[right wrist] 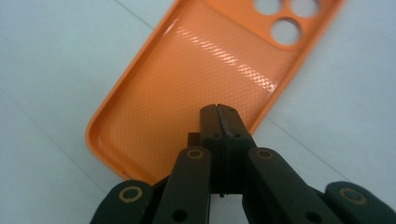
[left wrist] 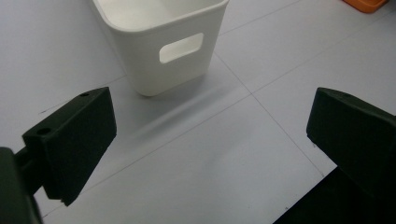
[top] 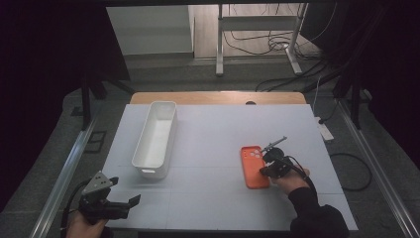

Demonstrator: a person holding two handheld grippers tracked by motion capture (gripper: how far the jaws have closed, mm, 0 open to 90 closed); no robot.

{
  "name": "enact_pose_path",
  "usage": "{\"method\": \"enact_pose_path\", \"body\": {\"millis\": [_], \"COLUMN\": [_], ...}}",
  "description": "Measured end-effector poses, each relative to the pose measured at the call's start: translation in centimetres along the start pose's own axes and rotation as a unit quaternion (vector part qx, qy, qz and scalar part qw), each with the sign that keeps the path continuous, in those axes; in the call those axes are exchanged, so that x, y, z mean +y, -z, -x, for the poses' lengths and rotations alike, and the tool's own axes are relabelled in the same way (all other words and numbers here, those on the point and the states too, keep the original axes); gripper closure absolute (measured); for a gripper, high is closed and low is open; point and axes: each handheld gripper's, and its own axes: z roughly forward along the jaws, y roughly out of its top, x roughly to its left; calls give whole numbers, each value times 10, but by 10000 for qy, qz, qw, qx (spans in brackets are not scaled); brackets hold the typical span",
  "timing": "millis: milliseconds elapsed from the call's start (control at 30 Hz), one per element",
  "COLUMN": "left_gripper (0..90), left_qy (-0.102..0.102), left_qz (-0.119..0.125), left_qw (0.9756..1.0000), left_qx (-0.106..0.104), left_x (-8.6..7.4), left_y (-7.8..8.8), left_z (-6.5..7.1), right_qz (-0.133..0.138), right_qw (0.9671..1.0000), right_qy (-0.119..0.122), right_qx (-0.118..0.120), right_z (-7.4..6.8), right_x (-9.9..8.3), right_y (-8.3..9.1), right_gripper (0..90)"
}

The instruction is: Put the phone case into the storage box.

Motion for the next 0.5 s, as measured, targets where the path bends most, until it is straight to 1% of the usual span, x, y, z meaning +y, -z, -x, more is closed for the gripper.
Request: {"method": "enact_pose_path", "body": {"millis": [100, 233, 333, 500], "left_gripper": [27, 27, 27, 27], "left_qy": [15, 14, 19, 30], "left_qz": [10, 8, 11, 17], "left_qw": [10000, 10000, 10000, 10000], "left_qx": [-1, 0, 1, -9], "left_x": [0, 0, 0, 0], "left_y": [0, 0, 0, 0], "left_z": [0, 0, 0, 0], "right_qz": [16, 29, 52, 79], "right_qw": [10000, 9999, 9997, 9994], "right_qy": [-81, -95, -144, -241], "right_qx": [-53, -113, -186, -234], "right_z": [6, 9, 14, 21], "right_x": [-1, -1, -1, -3], "right_y": [1, 1, 2, 4], "right_gripper": [891, 891, 891, 891]}}
